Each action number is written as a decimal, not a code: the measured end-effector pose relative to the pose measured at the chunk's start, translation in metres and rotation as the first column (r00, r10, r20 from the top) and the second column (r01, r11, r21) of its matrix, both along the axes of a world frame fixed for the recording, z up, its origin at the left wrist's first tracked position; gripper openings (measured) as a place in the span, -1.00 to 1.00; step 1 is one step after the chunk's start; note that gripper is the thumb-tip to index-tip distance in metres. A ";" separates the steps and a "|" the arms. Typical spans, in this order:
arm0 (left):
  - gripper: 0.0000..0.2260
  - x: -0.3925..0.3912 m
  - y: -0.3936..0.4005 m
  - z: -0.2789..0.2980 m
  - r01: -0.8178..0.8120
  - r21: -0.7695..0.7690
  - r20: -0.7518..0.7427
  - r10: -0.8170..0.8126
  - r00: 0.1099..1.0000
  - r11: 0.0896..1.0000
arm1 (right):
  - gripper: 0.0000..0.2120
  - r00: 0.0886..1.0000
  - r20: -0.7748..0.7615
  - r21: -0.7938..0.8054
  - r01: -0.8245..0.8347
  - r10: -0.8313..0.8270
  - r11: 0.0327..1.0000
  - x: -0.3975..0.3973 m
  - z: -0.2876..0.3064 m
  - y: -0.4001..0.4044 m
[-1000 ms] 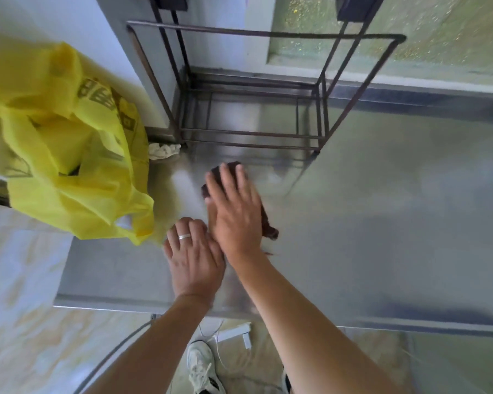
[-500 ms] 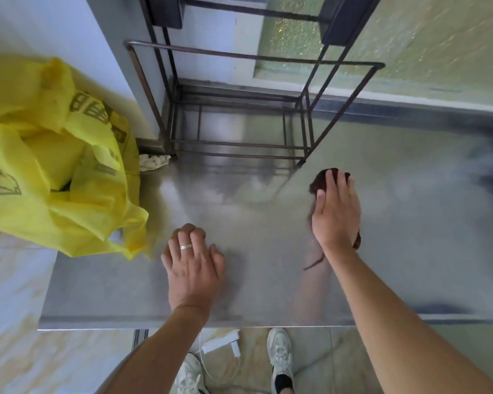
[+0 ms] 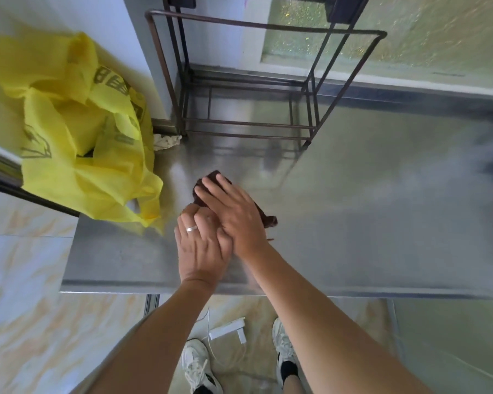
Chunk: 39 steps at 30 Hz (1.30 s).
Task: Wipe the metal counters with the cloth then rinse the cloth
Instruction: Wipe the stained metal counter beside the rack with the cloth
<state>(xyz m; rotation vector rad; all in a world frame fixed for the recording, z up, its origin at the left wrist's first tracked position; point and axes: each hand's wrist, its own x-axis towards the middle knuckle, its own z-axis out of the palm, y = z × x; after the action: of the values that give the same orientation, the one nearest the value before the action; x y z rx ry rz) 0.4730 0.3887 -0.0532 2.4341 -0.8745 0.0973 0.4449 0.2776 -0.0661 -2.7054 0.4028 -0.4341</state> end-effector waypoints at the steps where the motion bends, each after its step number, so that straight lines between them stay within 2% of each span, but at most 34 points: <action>1: -0.67 -0.003 0.003 -0.001 0.052 0.022 0.052 -0.053 0.997 0.998 | -0.58 1.000 0.015 0.014 0.004 -0.005 1.000 -0.010 -0.001 0.004; 4: -0.64 -0.018 0.009 -0.003 0.191 0.089 0.181 -0.204 0.962 0.978 | -0.50 0.999 -0.021 0.009 0.043 -0.043 0.999 -0.045 0.000 0.009; 6: -0.68 -0.032 0.007 -0.002 0.245 0.118 0.205 -0.265 0.942 0.962 | -0.49 0.994 -0.070 -0.003 0.082 -0.082 0.997 -0.066 0.002 0.003; 11: -0.74 -0.071 -0.031 0.006 0.197 0.160 0.065 -0.209 0.976 0.967 | -0.57 0.946 -0.118 -0.041 0.300 -0.303 0.953 -0.130 0.006 -0.045; 14: -0.75 -0.092 -0.055 0.002 0.229 0.213 0.034 -0.241 0.970 0.950 | -0.58 0.892 -0.109 -0.087 0.431 -0.439 0.898 -0.187 0.003 -0.099; 17: -0.75 -0.101 -0.061 -0.004 0.237 0.291 0.057 -0.264 0.963 0.927 | -0.58 0.794 -0.124 -0.122 0.583 -0.595 0.803 -0.248 0.001 -0.153; 21: -0.75 -0.102 -0.061 -0.003 0.222 0.277 0.071 -0.250 0.966 0.935 | -0.51 0.665 -0.198 -0.127 0.711 -0.720 0.691 -0.304 0.005 -0.196; 25: -0.73 -0.103 -0.062 -0.003 0.229 0.288 0.066 -0.258 0.964 0.930 | -0.47 0.445 -0.232 -0.113 0.871 -0.865 0.478 -0.275 0.011 -0.175; 26: -0.73 -0.103 -0.062 -0.004 0.229 0.294 0.068 -0.259 0.963 0.928 | -0.48 0.430 -0.239 -0.120 0.877 -0.871 0.466 -0.263 0.012 -0.162; 28: -0.72 -0.102 -0.062 -0.004 0.232 0.308 0.067 -0.264 0.962 0.923 | -0.49 0.483 -0.243 -0.139 0.841 -0.841 0.523 -0.239 0.011 -0.135; 32: -0.73 -0.103 -0.059 -0.004 0.246 0.285 0.050 -0.271 0.961 0.926 | -0.51 0.655 -0.249 -0.136 0.705 -0.713 0.696 -0.196 0.010 -0.076; 36: -0.70 -0.102 -0.058 -0.001 0.245 0.256 0.014 -0.257 0.966 0.935 | -0.53 0.881 -0.218 -0.095 0.410 -0.420 0.907 -0.163 0.011 -0.030; 39: -0.69 -0.104 -0.057 -0.001 0.214 0.257 0.058 -0.236 0.970 0.942 | -0.58 0.962 -0.116 -0.051 0.242 -0.247 0.969 -0.171 0.008 -0.035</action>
<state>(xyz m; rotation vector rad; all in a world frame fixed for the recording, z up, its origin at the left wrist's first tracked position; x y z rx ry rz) 0.3690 0.3315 -0.0547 2.5526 -1.2673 0.0100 0.2742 0.2428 -0.0582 -2.7358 0.7765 -0.3460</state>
